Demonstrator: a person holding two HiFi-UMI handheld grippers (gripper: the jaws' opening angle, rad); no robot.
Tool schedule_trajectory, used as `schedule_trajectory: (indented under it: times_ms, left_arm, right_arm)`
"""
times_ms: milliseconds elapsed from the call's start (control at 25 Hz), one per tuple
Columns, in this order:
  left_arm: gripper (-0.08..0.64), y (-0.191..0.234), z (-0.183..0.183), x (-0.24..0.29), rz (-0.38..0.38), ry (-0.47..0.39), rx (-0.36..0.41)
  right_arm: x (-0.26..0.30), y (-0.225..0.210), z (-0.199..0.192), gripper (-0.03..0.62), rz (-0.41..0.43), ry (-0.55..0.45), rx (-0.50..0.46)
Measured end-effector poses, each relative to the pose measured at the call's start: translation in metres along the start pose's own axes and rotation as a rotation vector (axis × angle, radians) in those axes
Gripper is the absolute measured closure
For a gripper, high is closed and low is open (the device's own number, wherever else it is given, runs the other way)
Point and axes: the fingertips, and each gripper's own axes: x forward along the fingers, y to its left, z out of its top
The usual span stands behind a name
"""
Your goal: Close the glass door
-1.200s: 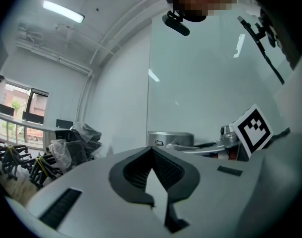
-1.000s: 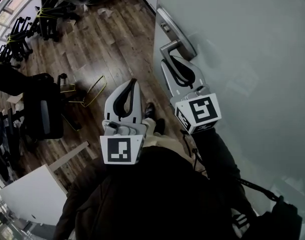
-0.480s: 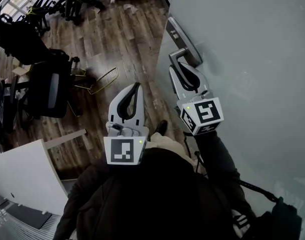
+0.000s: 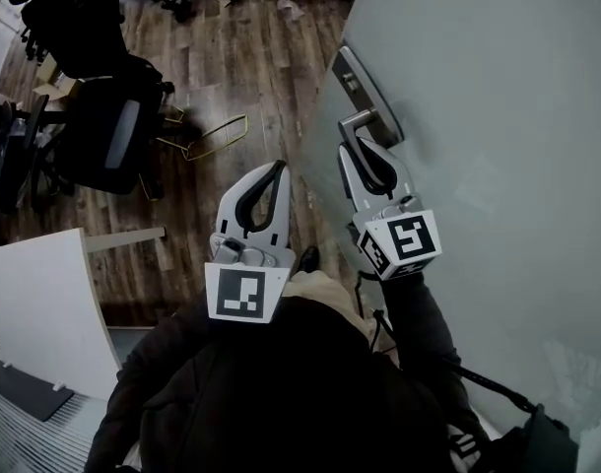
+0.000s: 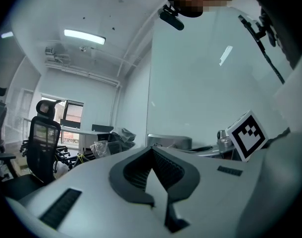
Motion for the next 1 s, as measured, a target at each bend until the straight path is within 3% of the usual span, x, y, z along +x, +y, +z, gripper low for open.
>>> schedule_trajectory:
  times_ms: [280, 600, 840, 1000]
  left_arm:
    - [0.563, 0.007, 0.004, -0.075, 0.113, -0.034, 0.01]
    - [0.563, 0.03, -0.01, -0.209, 0.302, -0.042, -0.02]
    - [0.563, 0.021, -0.003, -0.224, 0.369, -0.055, -0.028]
    - [0.563, 0.03, -0.012, -0.264, 0.391, -0.056, -0.034]
  right_arm:
    - [-0.01, 0.074, -0.004, 0.526, 0.093, 0.014, -0.026]
    - [-0.026, 0.179, -0.017, 0.526, 0.181, 0.022, -0.038]
    - [-0.033, 0.2, -0.018, 0.526, 0.254, 0.043, -0.062]
    - [-0.043, 0.246, -0.029, 0.526, 0.297, 0.04, -0.068]
